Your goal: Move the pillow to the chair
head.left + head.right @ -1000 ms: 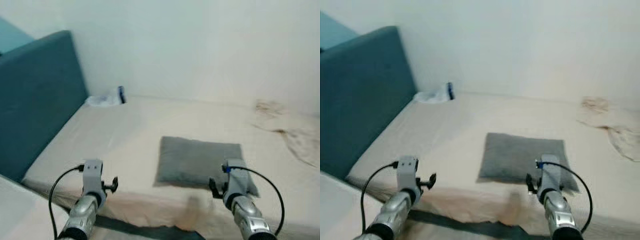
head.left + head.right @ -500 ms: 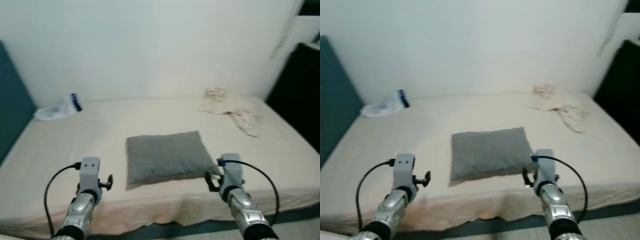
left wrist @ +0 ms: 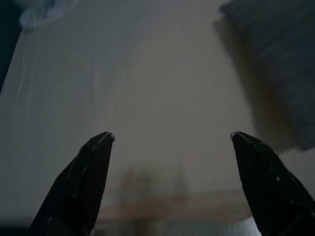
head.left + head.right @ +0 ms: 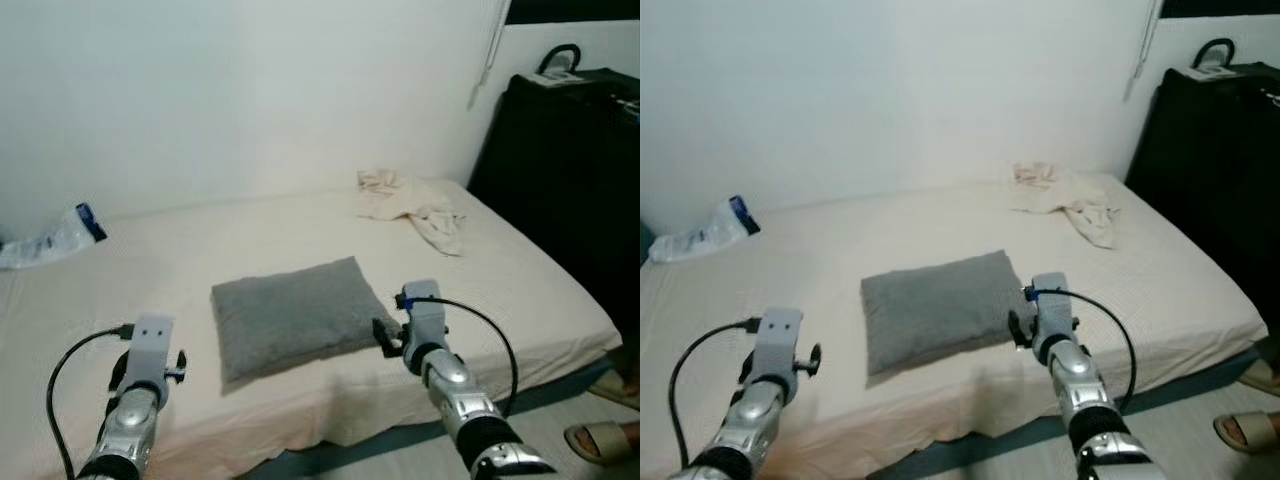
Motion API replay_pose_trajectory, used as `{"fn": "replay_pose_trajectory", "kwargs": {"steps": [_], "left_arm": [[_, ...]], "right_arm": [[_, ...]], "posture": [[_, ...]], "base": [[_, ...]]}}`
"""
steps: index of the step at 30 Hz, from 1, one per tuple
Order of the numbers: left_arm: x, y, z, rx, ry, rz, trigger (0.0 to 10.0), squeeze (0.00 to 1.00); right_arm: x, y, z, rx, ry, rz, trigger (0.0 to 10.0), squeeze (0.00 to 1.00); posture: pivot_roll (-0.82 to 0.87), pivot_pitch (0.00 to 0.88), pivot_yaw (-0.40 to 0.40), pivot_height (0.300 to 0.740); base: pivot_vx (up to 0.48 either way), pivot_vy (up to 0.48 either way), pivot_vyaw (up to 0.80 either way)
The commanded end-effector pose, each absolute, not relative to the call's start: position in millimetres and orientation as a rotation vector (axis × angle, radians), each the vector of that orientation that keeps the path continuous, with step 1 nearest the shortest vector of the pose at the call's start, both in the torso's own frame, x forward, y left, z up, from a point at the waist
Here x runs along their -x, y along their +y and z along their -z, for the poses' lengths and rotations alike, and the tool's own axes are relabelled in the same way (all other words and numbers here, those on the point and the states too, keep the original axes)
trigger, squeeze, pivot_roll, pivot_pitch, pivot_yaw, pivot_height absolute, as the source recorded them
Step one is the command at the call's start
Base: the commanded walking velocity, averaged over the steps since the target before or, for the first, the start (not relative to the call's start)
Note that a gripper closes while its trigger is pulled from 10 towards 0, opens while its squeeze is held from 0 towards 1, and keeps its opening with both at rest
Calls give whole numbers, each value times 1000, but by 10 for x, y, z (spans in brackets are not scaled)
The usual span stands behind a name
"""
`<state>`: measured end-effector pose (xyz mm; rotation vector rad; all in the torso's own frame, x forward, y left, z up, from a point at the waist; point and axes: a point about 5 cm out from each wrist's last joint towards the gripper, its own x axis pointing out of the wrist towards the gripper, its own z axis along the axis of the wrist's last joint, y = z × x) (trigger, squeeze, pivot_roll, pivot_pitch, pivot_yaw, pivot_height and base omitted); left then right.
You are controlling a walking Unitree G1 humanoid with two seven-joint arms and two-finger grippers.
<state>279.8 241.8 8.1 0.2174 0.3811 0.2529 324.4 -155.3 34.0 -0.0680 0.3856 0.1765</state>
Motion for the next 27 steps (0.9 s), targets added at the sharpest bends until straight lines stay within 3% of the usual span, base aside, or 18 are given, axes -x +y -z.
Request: {"fn": "replay_pose_trajectory", "kwargs": {"steps": [1,12,19,23,27], "left_arm": [[-2796,2468,-114,-216,357,-261,10000,0],[-2877,2337,-138,-176,345,-232,10000,0],[-2978,2105,-176,-128,319,-118,10000,0],[-3022,1925,-176,-126,322,-18,10000,0],[-3037,1895,-181,-114,323,1,10000,0]], "right_arm": [[-3289,-1476,-387,80,364,-200,10000,0],[-3343,-1323,-465,67,321,-245,10000,0],[-3333,-1471,-447,64,323,-176,10000,0],[-3278,-1705,-395,34,339,-94,10000,0],[-3238,-1804,-372,31,338,-68,10000,0]], "posture": [[-26,56,0,740],[-65,53,27,740],[-79,43,36,740],[-106,33,60,740],[-117,27,58,740]], "base": [[0,0,0],[0,0,0],[0,0,0],[0,0,0],[0,0,-580]]}}
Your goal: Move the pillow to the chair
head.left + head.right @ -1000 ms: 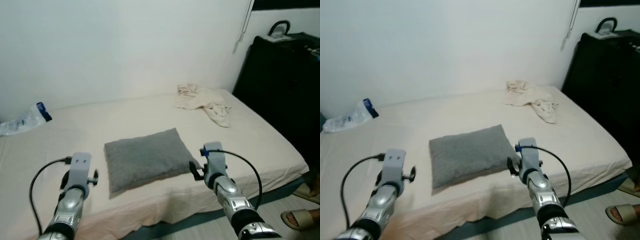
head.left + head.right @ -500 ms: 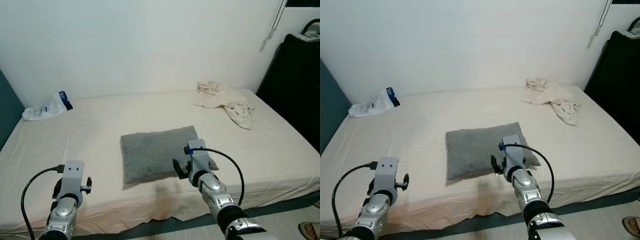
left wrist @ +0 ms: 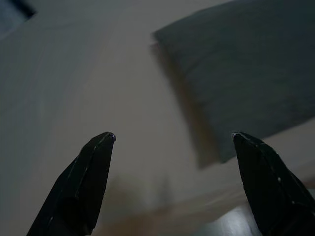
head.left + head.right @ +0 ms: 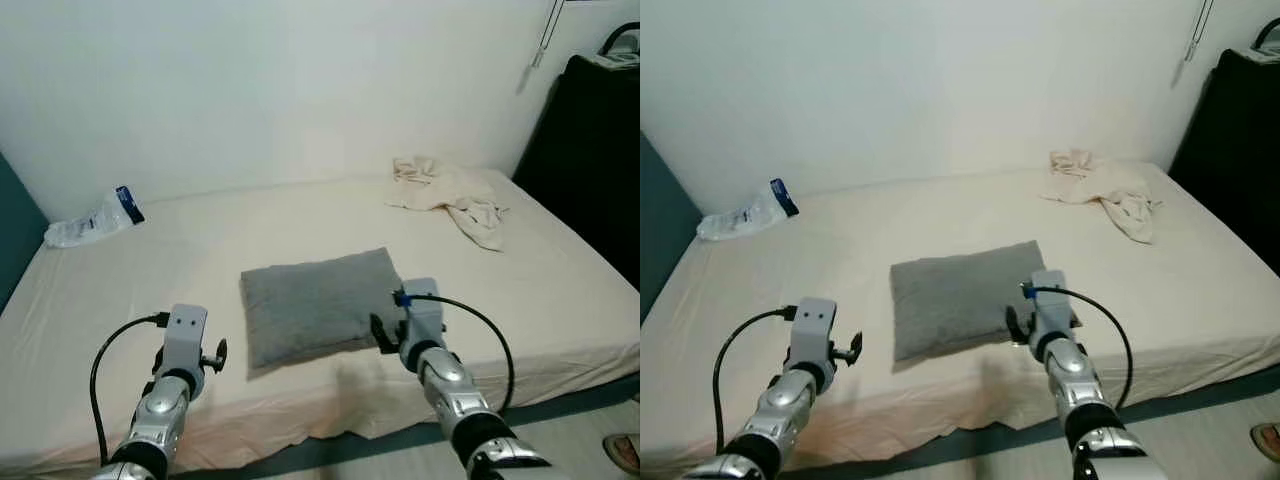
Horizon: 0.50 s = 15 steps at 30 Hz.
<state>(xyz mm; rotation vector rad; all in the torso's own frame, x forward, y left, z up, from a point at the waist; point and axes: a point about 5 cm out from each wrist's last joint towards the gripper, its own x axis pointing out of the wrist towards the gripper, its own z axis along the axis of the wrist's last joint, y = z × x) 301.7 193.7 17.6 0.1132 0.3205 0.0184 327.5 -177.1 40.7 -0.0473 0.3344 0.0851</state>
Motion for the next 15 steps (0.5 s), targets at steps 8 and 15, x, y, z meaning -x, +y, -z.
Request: {"fn": "replay_pose_trajectory", "kwargs": {"steps": [8,15], "left_arm": [[-3091,1885,-221,-87,322,-12,10000,0],[-3084,1852,-192,-57,341,-38,10000,0]], "right_arm": [[-3281,-1825,-465,22,283,-79,10000,0],[-3326,-1834,-534,25,260,-85,10000,0]], "posture": [[-132,18,52,740],[-135,18,51,740]], "base": [[0,0,0],[0,0,0]]}}
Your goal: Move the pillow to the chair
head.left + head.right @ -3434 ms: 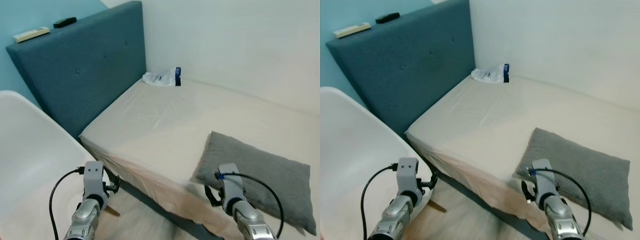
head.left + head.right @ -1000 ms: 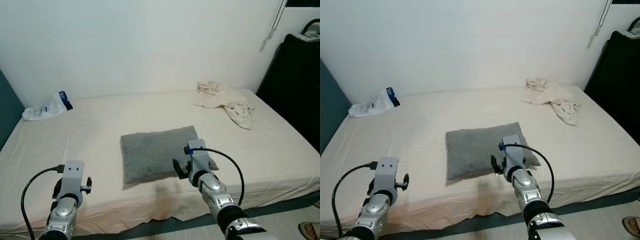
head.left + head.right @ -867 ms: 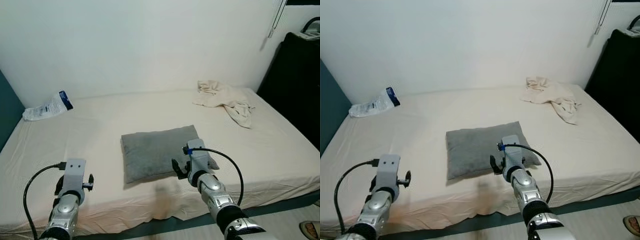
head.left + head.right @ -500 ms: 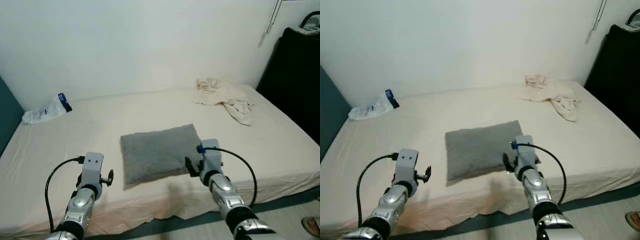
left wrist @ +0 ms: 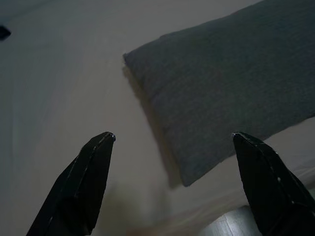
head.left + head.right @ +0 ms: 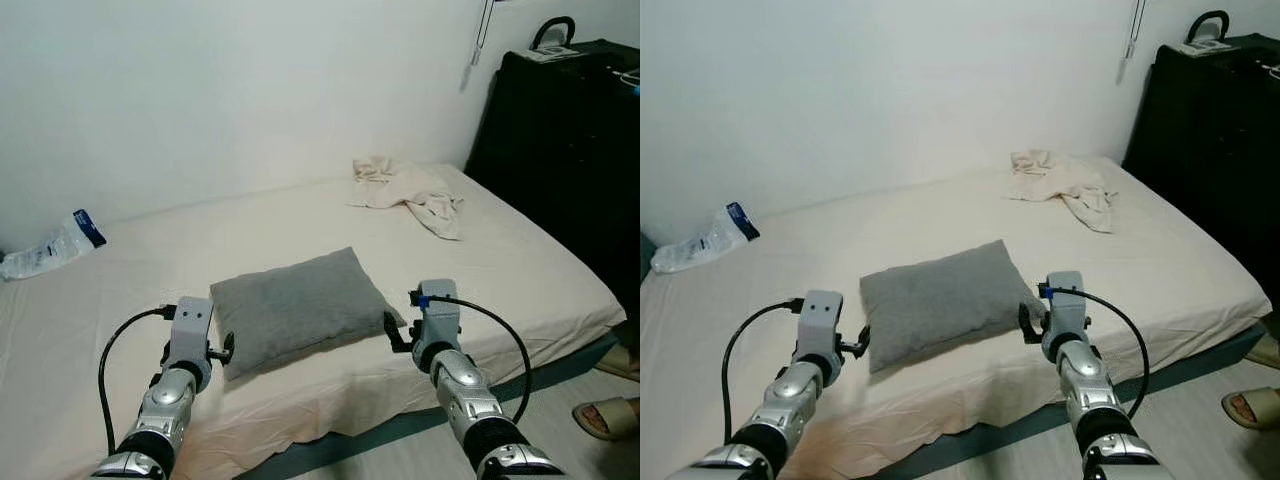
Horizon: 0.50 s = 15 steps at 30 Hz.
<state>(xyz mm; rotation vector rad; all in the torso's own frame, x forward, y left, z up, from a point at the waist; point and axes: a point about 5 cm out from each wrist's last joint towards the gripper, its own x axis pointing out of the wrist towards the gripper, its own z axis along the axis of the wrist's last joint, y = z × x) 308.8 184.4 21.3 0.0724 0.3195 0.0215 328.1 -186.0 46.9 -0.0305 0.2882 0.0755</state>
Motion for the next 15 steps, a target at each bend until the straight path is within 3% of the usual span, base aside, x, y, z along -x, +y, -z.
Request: {"fn": "replay_pose_trajectory", "kwargs": {"steps": [1,15], "left_arm": [[-3084,1852,-192,-57,341,-38,10000,0],[-3075,1824,-150,102,381,-31,10000,0]], "right_arm": [[-3326,-1834,-534,25,260,-85,10000,0],[-3350,-1890,-581,27,240,-35,10000,0]], "posture": [[-135,18,51,740],[-132,27,66,740]], "base": [[0,0,0],[0,0,0]]}}
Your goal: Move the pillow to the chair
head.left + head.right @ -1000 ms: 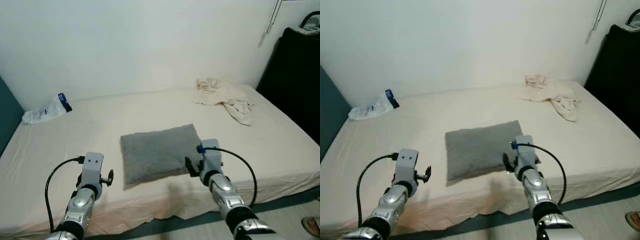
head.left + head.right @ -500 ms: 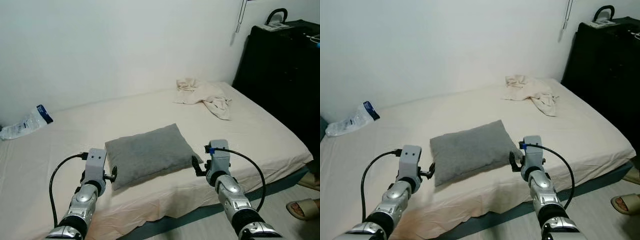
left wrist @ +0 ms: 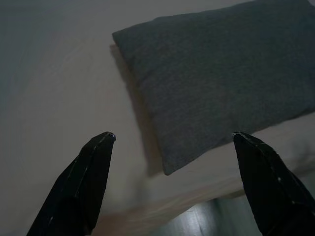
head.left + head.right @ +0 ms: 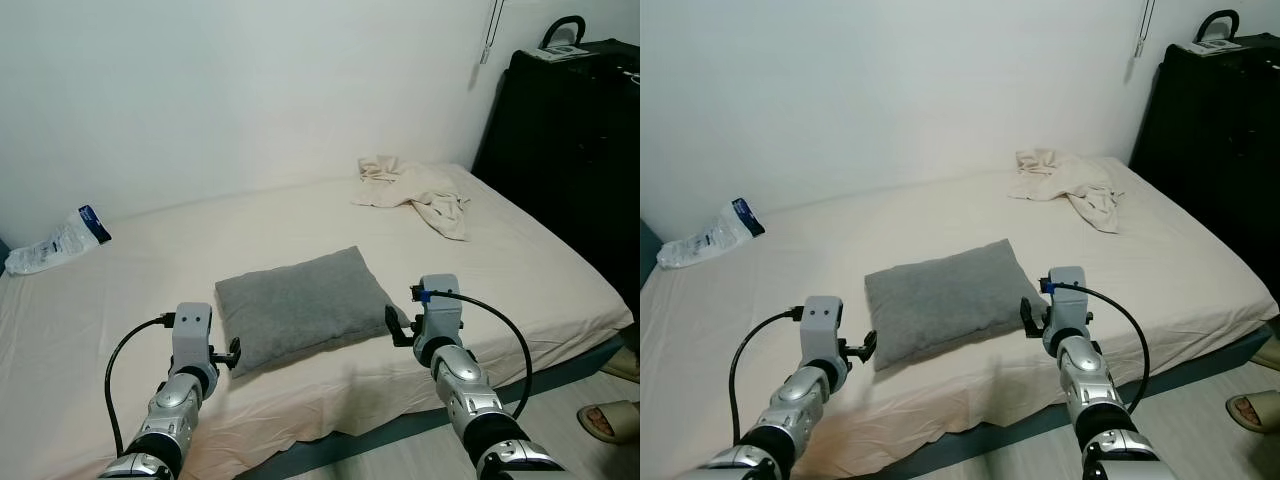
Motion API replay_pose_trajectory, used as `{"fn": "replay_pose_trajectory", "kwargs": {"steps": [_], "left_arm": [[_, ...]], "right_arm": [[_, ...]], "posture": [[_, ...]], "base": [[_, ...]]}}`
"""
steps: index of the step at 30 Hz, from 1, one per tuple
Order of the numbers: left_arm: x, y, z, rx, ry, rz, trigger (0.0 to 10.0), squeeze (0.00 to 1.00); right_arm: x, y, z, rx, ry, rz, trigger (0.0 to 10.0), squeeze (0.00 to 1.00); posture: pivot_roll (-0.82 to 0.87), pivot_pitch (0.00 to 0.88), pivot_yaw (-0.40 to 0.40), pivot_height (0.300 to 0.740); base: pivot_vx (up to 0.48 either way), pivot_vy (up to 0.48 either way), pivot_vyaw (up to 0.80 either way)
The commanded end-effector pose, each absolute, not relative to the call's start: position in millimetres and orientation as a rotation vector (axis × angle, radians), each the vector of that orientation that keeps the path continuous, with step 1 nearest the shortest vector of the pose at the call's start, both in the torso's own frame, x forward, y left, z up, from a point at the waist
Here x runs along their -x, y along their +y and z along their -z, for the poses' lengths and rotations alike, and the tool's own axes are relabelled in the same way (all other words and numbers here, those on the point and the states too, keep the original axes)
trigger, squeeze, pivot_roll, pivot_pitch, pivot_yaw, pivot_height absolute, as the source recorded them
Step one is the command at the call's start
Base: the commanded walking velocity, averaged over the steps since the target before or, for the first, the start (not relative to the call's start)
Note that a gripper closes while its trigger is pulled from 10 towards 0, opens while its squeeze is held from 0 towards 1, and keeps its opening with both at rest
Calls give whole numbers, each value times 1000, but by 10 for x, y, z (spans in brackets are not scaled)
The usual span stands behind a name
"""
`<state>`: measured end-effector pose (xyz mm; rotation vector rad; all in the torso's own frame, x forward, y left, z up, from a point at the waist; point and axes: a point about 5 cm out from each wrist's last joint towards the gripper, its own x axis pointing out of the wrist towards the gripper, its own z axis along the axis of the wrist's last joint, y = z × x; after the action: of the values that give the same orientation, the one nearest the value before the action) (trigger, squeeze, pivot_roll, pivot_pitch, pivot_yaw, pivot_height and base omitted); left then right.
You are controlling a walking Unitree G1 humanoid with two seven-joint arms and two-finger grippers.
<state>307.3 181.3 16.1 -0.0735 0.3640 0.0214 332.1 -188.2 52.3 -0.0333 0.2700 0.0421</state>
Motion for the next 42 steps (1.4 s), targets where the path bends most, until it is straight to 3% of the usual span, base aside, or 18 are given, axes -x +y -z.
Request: {"fn": "replay_pose_trajectory", "kwargs": {"steps": [1,17,23,30,42], "left_arm": [[-3079,1827,-154,125,378,-33,10000,0],[-3101,1760,-189,167,346,12,10000,0],[-3097,1755,-185,163,346,12,10000,0],[-3067,1717,-149,158,358,17,10000,0],[-3069,1674,-132,118,382,3,10000,0]], "right_arm": [[-3352,-1893,-588,21,234,-36,10000,0],[-3335,-1857,-566,-1,240,-58,10000,0],[-3328,-1816,-554,-2,242,-78,10000,0],[-3325,-1787,-557,9,235,-90,10000,0],[-3323,-1767,-555,3,236,-105,10000,0]], "posture": [[-134,29,69,740],[-139,35,73,740],[-138,41,69,740],[-138,42,69,740],[-138,34,73,740]], "base": [[0,0,0],[0,0,0],[0,0,-669],[0,0,0],[0,-338,0]]}}
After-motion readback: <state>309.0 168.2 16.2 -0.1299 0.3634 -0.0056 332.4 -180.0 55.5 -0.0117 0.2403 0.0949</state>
